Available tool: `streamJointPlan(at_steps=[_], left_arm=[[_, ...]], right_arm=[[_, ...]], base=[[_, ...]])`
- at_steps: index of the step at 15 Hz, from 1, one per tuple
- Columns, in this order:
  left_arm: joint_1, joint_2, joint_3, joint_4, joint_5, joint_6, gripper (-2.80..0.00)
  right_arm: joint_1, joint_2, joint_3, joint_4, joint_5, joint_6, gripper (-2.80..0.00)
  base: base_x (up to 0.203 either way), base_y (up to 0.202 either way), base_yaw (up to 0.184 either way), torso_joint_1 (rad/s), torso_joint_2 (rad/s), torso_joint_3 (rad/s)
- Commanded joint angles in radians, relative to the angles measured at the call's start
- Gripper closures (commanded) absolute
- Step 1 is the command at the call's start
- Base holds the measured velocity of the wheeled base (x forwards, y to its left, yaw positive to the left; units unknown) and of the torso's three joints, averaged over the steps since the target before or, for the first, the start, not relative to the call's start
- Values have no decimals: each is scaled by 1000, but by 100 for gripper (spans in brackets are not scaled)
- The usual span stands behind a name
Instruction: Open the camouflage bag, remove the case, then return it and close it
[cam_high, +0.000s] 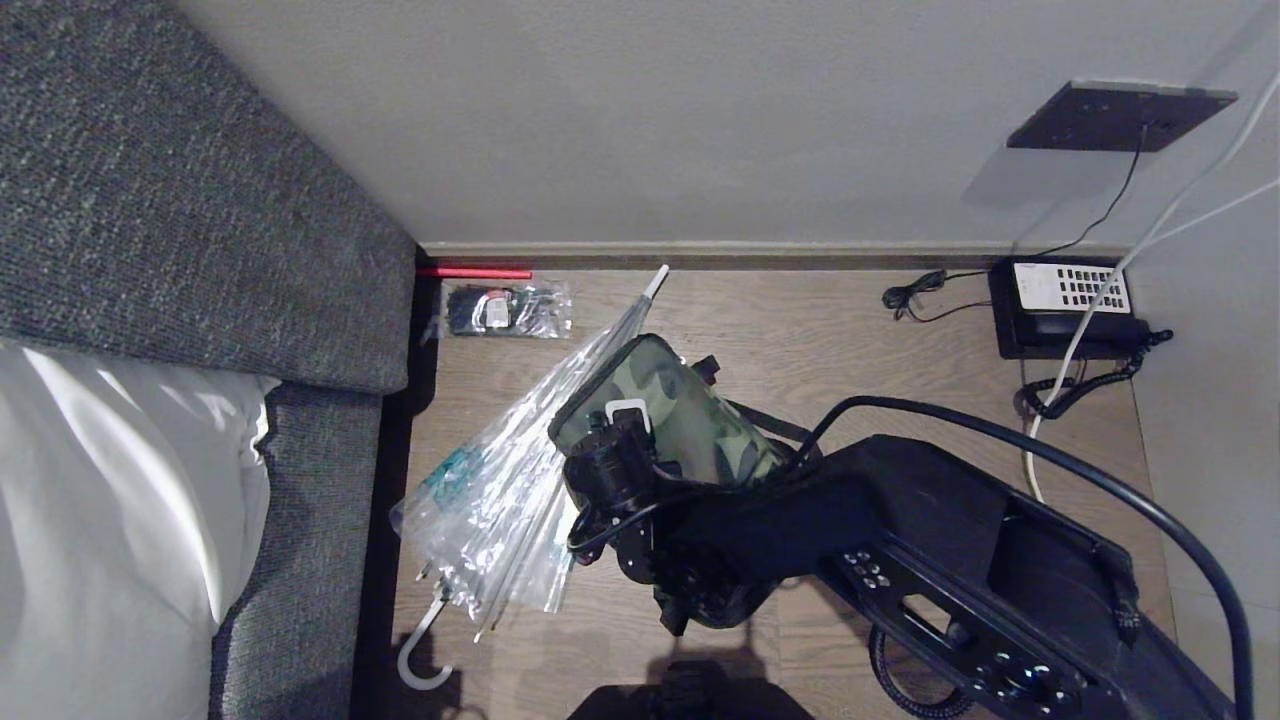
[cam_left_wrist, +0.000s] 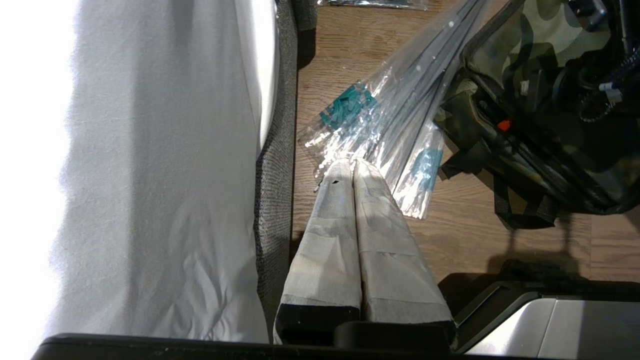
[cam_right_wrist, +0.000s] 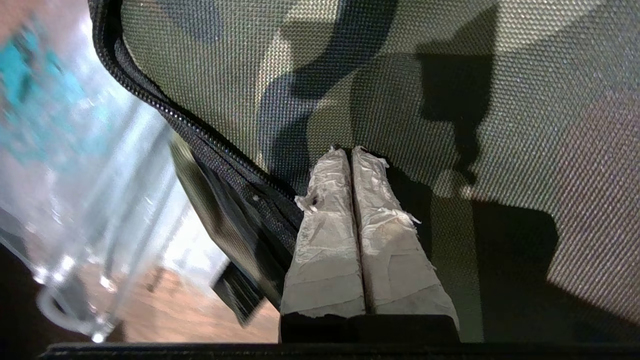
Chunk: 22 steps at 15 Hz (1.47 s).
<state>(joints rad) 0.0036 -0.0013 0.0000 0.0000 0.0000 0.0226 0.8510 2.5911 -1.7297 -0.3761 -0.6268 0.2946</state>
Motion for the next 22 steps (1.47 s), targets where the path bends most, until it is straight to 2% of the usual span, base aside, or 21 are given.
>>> streamJointPlan(at_steps=[1,4,6,8,13,16,17,19,22], left_arm=[[-1,0,0,0,0,0,0],[-1,0,0,0,0,0,0],[-1,0,0,0,0,0,0],[-1,0,0,0,0,0,0],[-1,0,0,0,0,0,0],[-1,0,0,0,0,0,0],[-2,0,0,0,0,0,0],[-1,0,0,0,0,0,0],[-1,0,0,0,0,0,0]], right_arm=[[-4,-11,55,3,-6,-8,0],[-9,-66,192,16,-3,-31,0],[-8,-86,241,46,-1,8,0],[4,-106,218,107,3,74,0],[48,-327,187,300,118,167,0],[84,-465,205,383,140,205,0],[74,-486,234,401,116,209,0],[-18,-492,277,383,55,208,0],[-171,-491,383,257,31,211,0]], base=[[0,0,0,0,0,0],[0,0,0,0,0,0],[0,0,0,0,0,0],[0,0,0,0,0,0],[0,0,0,0,0,0],[0,0,0,0,0,0],[0,0,0,0,0,0],[0,0,0,0,0,0],[0,0,0,0,0,0]])
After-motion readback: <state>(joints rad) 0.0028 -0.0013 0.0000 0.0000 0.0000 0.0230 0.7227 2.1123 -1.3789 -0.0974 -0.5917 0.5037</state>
